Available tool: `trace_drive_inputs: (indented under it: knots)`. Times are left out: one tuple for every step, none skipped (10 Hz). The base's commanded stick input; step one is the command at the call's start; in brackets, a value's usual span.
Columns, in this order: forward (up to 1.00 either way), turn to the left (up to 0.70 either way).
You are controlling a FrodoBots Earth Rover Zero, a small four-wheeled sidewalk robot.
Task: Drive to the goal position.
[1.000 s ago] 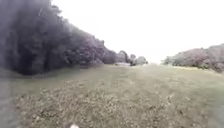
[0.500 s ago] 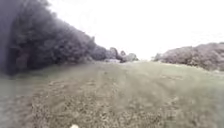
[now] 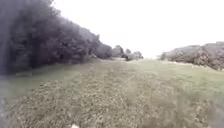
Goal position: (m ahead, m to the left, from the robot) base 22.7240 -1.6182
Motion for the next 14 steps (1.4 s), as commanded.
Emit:
trace_drive_inputs:
  knots:
    - [0.85, 0.0]
    - [0.85, 0.0]
    - [0.85, 0.0]
    - [0.85, 0.0]
    - [0.85, 0.0]
    - [0.85, -0.19]
    - [0.85, -0.32]
    - [0.85, -0.34]
    - [0.85, -0.34]
    - [0.85, -0.34]
    - [0.85, -0.34]
    - [0.85, -0.34]
    - [0.85, -0.34]
    - [0.85, -0.34]
